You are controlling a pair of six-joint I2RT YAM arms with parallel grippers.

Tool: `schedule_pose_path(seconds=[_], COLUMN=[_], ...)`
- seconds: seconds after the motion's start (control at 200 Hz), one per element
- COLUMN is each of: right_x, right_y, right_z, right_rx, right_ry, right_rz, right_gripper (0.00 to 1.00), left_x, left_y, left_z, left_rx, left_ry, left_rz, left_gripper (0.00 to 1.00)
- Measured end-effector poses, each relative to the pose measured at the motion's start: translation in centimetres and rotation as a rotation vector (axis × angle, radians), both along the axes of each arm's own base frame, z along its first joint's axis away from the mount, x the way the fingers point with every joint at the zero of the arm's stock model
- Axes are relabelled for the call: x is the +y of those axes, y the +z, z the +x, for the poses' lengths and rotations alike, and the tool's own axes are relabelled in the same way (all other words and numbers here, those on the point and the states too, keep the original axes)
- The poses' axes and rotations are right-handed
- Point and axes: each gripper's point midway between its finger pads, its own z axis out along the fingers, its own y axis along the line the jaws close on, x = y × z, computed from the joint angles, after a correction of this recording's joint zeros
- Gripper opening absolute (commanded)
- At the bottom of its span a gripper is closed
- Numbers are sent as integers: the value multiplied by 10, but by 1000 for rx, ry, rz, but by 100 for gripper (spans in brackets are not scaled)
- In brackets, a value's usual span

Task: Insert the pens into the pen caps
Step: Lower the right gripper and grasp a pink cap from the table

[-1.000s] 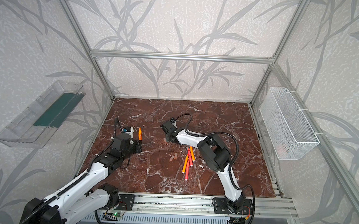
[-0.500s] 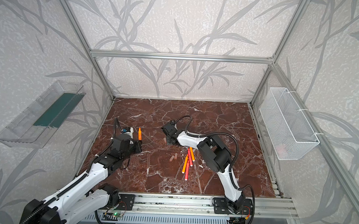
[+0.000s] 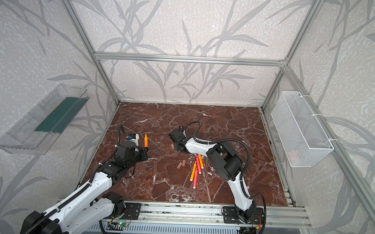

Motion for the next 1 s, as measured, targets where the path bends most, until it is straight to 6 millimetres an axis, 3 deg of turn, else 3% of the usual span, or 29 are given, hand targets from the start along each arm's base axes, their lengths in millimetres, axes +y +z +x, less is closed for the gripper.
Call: schedule_pose_path(seconds=[0.365,0.49,0.625,0.77,1.0], right_x=[-14,-20,-14,-10,-24], right_y=[5,26,59,81,112], right_z=[-14,-17,-10,-8,-12], right_rx=[6,-21,-74,-111,-177], right_ry=[-1,-4,5,16,16], right_rz=[0,35,113,157,194], right_gripper=[13,13,10,10,9], left_x=[-7,-13,-27,-41,-60], left_y=[4,7,15,22,29], left_z=[-2,-2,-1,-1,-5], left_rx=[-11,-16,-38,-63,-90], left_ry=[-32,-57,-108,-160,-233], left_rz=[-34,-62,-119,-149,-163], left_gripper=[0,0,0,0,0])
